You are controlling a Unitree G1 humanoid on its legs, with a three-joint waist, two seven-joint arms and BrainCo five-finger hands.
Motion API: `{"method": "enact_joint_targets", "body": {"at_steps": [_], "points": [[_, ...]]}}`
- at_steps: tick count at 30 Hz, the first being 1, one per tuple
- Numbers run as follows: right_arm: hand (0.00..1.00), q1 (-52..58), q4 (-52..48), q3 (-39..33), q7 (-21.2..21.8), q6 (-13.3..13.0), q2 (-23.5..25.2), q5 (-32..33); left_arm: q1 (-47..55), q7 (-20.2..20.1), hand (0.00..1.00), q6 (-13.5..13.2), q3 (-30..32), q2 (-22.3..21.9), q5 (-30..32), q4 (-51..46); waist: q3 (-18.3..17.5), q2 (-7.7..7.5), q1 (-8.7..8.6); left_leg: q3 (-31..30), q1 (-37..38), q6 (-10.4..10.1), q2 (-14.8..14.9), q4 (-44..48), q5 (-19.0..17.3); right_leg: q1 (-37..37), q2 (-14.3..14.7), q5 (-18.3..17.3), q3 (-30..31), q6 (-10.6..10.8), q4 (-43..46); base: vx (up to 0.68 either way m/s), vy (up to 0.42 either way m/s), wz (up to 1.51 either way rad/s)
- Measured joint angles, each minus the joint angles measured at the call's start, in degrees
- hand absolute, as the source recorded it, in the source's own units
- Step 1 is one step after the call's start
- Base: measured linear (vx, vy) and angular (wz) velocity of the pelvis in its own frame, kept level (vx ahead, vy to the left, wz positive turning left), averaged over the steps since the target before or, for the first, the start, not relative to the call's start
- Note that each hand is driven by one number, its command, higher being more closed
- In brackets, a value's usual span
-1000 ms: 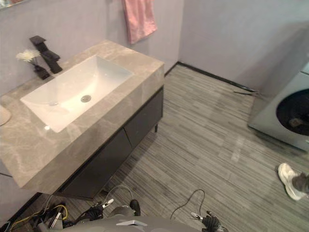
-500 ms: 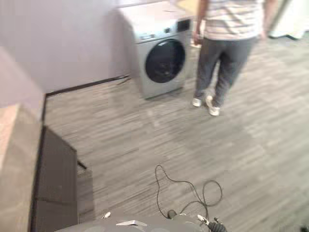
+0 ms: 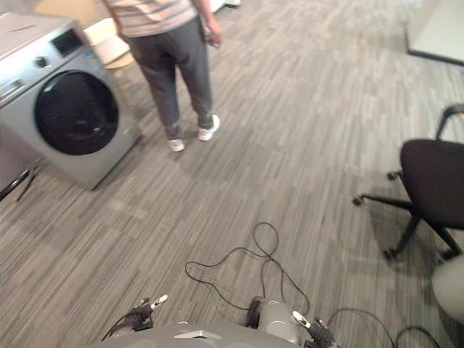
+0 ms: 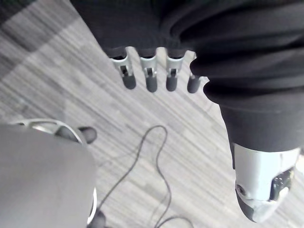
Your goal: Organize washtable
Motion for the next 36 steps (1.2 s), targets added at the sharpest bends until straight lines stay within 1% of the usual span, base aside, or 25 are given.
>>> {"method": "enact_joint_targets", "body": {"at_steps": [3, 6, 9, 10, 11, 12, 13, 14, 16, 18, 19, 20, 21, 23, 24, 25, 26, 27, 28, 29, 30, 31, 33, 34, 36], "points": [[0.00, 1.1, 2.2, -2.7, 0.0, 0.7, 0.5, 0.0, -0.6, -0.2, 0.00, 0.0, 2.1, -1.6, -1.1, 0.7, 0.0, 0.50, -0.18, -1.3, 1.5, -1.3, 2.1, -1.5, 0.9, 1.9, 3.8, 0.6, 1.0, 0.3, -3.3, -0.24, -0.527, -0.41], [0.00, 1.3, 2.9, -4.2, -0.1, 1.0, 1.2, 0.1, -1.8, -0.2, 0.00, 0.2, 2.1, -2.0, -2.2, 1.5, 0.0, -0.28, -0.81, -1.9, 1.1, -2.4, 3.6, 1.7, 1.7, 3.3, 5.1, -0.1, 1.3, -0.5, -4.8, -0.19, -0.398, 0.12], [0.00, 1.2, 2.8, -4.2, -0.2, 0.9, 1.5, 0.1, -1.6, 0.1, 0.00, -0.2, 2.2, -2.2, -4.2, -0.8, 0.9, -0.65, -0.69, -4.8, -6.3, -1.3, 8.7, 22.9, 0.5, 7.6, 6.4, -1.5, 1.9, -0.2, -7.6, -0.04, -0.160, 0.15], [0.00, 1.1, 2.7, -4.2, -0.3, 0.9, 0.7, 0.2, -1.1, 0.2, 0.00, -0.5, 3.7, -2.8, -4.7, -2.0, 1.7, 0.37, -0.09, -7.4, -11.1, 0.6, 12.3, 34.8, 1.5, 9.4, 8.0, -2.2, 2.6, -1.3, -7.6, 0.01, -0.064, -0.18], [0.00, 0.7, 2.5, -4.1, -0.5, 0.9, 0.1, 0.2, -0.5, 0.2, 0.00, -0.9, 4.3, -3.4, -5.5, -3.0, 2.1, 1.38, 0.48, -10.6, -13.9, 2.0, 13.5, 42.4, 2.3, 10.5, 8.8, -3.3, 3.0, -2.7, -7.0, 0.03, -0.012, -0.30], [0.00, 0.5, 2.4, -3.4, -0.9, 0.8, -0.4, 0.2, 0.2, 0.3, 0.00, -1.1, 4.2, -3.6, -6.5, -3.8, 2.3, 1.79, 0.78, -13.2, -16.1, 1.7, 13.0, 47.7, 2.0, 11.5, 9.0, -4.1, 3.6, -3.2, -6.6, 0.08, 0.020, -0.30], [0.00, 0.1, 2.3, -1.8, -1.2, 0.8, -0.8, 0.2, 0.7, 0.2, 0.00, -1.0, 4.1, -3.5, -7.8, -4.9, 2.4, 1.55, 0.87, -15.8, -19.4, 1.0, 10.9, 51.3, 1.3, 12.8, 8.7, -4.7, 4.5, -3.5, -6.5, 0.15, 0.030, -0.29], [0.00, -0.8, 2.4, -1.7, -1.2, 0.8, -0.7, 0.3, 0.6, 0.3, 0.00, -1.3, 4.0, -3.3, -8.6, -5.3, 2.4, 1.17, 1.35, -17.2, -22.5, 0.5, 8.2, 50.9, -0.2, 13.5, 8.3, -4.9, 5.9, -3.3, -6.6, 0.19, 0.038, -0.35], [0.00, -2.2, 2.3, -1.7, -1.2, 0.5, -0.8, 0.5, 0.4, 0.3, 0.00, -1.5, 4.0, -3.1, -9.2, -5.5, 2.5, 1.09, 2.33, -17.2, -25.0, 0.3, 6.0, 43.9, -0.8, 14.1, 7.2, -4.9, 6.4, -2.6, -7.0, 0.18, 0.071, -0.42], [0.00, -4.0, 2.3, -0.9, -1.3, 0.3, -0.8, 1.3, 0.5, 0.6, 0.00, -1.6, 4.0, -2.3, -10.0, -4.8, 2.9, 0.51, 2.46, -17.9, -26.0, -0.3, 3.9, 24.3, 0.2, 15.7, 5.5, -5.5, 7.5, -0.9, -8.6, 0.25, 0.110, -0.32], [0.00, -4.1, 2.3, -0.1, -1.3, 0.3, -0.9, 1.3, 0.6, 0.7, 0.00, -1.6, 4.0, -2.1, -10.0, -4.7, 2.9, 0.46, 2.45, -19.5, -26.0, -0.9, 3.2, 18.5, 1.3, 16.2, 5.1, -5.8, 7.7, -0.3, -9.1, 0.33, 0.145, -0.25], [0.00, -4.4, 2.3, 0.7, -1.3, 0.3, -1.3, 1.3, 1.2, 1.1, 0.00, -1.4, 4.1, -2.1, -10.0, -4.6, 3.0, 0.58, 2.68, -22.8, -25.4, -2.9, 2.5, 8.1, 3.8, 17.3, 4.9, -6.5, 9.1, 1.2, -10.2, 0.45, 0.197, -0.37], [0.00, -4.5, 2.3, 1.7, -1.3, 0.3, -1.8, 1.3, 2.1, 1.2, 0.00, -1.3, 4.0, -2.2, -9.7, -4.4, 2.9, 0.80, 3.16, -25.5, -25.1, -3.6, 2.7, 3.6, 5.5, 18.2, 4.5, -7.9, 10.5, 3.0, -10.3, 0.49, 0.237, -0.44], [0.00, -4.1, 2.3, 2.0, -1.3, 0.3, -2.0, 1.3, 3.4, 1.3, 0.00, -0.8, 4.5, -2.3, -9.8, -1.9, 2.7, 0.78, 3.76, -26.3, -26.8, -2.0, 2.4, 8.3, 7.0, 20.2, 2.8, -11.0, 11.8, 5.5, -9.3, 0.65, 0.334, -0.42], [0.00, -3.8, 2.5, 1.8, -1.2, 0.4, -1.2, 1.2, 4.0, 1.3, 0.00, -0.5, 4.8, -1.6, -9.7, -1.1, 1.6, -1.39, 4.02, -25.0, -28.8, -0.1, -0.1, 15.6, 6.1, 21.0, -0.7, -12.7, 12.6, 6.5, -7.5, 0.74, 0.322, -0.36], [0.00, -3.4, 2.9, 1.6, -1.1, 0.4, -0.7, 1.2, 4.8, 1.3, 0.00, -0.5, 4.9, -1.0, -9.7, -0.7, 0.6, -2.88, 4.22, -24.1, -29.3, 0.7, -1.5, 17.7, 3.9, 20.5, -2.0, -12.4, 13.7, 6.3, -5.2, 0.74, 0.299, -0.08], [0.00, -3.3, 2.8, 1.2, -0.8, 0.3, 0.4, 1.1, 4.5, 1.3, 0.00, -0.4, 5.4, 0.0, -9.4, 0.7, -0.3, -4.34, 3.73, -23.7, -29.1, 1.8, -4.5, 20.7, 0.5, 17.9, -5.0, -11.2, 15.8, 6.0, 3.1, 0.60, 0.288, 0.10], [0.00, -3.3, 2.8, -0.4, -0.4, 0.4, 0.9, 1.1, 3.9, 1.2, 0.00, -0.3, 5.2, 0.2, -8.7, 0.8, 0.1, -4.58, 3.30, -22.9, -27.5, 3.6, -5.6, 21.8, 0.3, 15.4, -6.6, -7.9, 17.1, 5.6, 11.3, 0.58, 0.349, 0.25], [0.00, -3.1, 2.9, -1.5, -0.1, 0.5, 1.1, 1.0, 3.6, 1.1, 0.00, -0.3, 4.9, 0.4, -8.3, 0.8, 0.3, -4.80, 3.27, -22.2, -25.0, 5.0, -6.8, 22.1, -0.6, 12.8, -8.3, -2.6, 17.7, 5.5, 19.7, 0.56, 0.307, 0.22], [0.00, -2.8, 2.9, -2.5, 0.1, 0.5, 1.1, 0.5, 3.6, 1.1, 0.00, -0.1, 3.2, 0.8, -8.3, 0.4, 0.7, -4.26, 2.81, -21.9, -20.8, 6.4, -8.2, 21.3, -2.8, 9.8, -9.9, 4.7, 18.7, 6.8, 29.7, 0.57, 0.225, 0.16], [0.00, -2.9, 2.9, -2.5, 0.1, 0.5, 1.1, 0.2, 3.2, 1.1, 0.00, -0.1, 2.4, 0.9, -8.3, -0.2, 0.9, -4.05, 2.33, -22.1, -18.5, 7.0, -8.6, 20.7, -3.9, 8.2, -9.8, 4.9, 18.8, 7.3, 34.3, 0.68, 0.187, 0.02], [0.00, -3.1, 2.8, -2.8, 0.2, 0.4, 1.1, 0.1, 2.7, 1.1, 0.00, 0.0, 1.2, 1.0, -8.3, -0.4, 1.7, -3.33, 2.23, -22.1, -13.0, 7.8, -8.9, 18.1, -5.3, 4.6, -8.7, 3.3, 18.5, 6.4, 41.4, 0.56, 0.120, -0.21], [0.00, -3.1, 2.0, -2.8, 0.7, -0.3, 0.9, 0.1, 2.1, 0.9, 0.00, -0.1, -1.3, 1.2, -7.8, -0.5, 2.2, -2.15, 1.51, -21.5, -4.2, 7.8, -8.6, 11.1, -5.5, -1.6, -5.0, -0.6, 17.1, 5.7, 43.4, 0.25, 0.020, -0.23], [0.00, -3.0, 1.6, -2.7, 1.1, -0.6, 0.9, 0.2, 0.3, 0.7, 0.00, -0.1, -2.7, 1.1, -7.4, -0.4, 3.1, -1.46, 0.41, -21.4, 3.0, 7.7, -8.1, 5.5, -5.3, -6.4, -2.2, -3.4, 13.1, 4.5, 35.4, -0.13, -0.058, 0.01], [0.00, -2.9, 1.6, -2.8, 1.0, -0.6, 1.0, 0.2, -0.9, 0.5, 0.00, -0.1, -2.7, 0.8, -7.4, -0.4, 3.5, -1.40, 0.04, -21.5, 5.9, 7.7, -7.7, 2.6, -5.4, -8.9, -1.1, -3.0, 10.9, 4.7, 25.2, -0.19, -0.007, 0.30]]}}
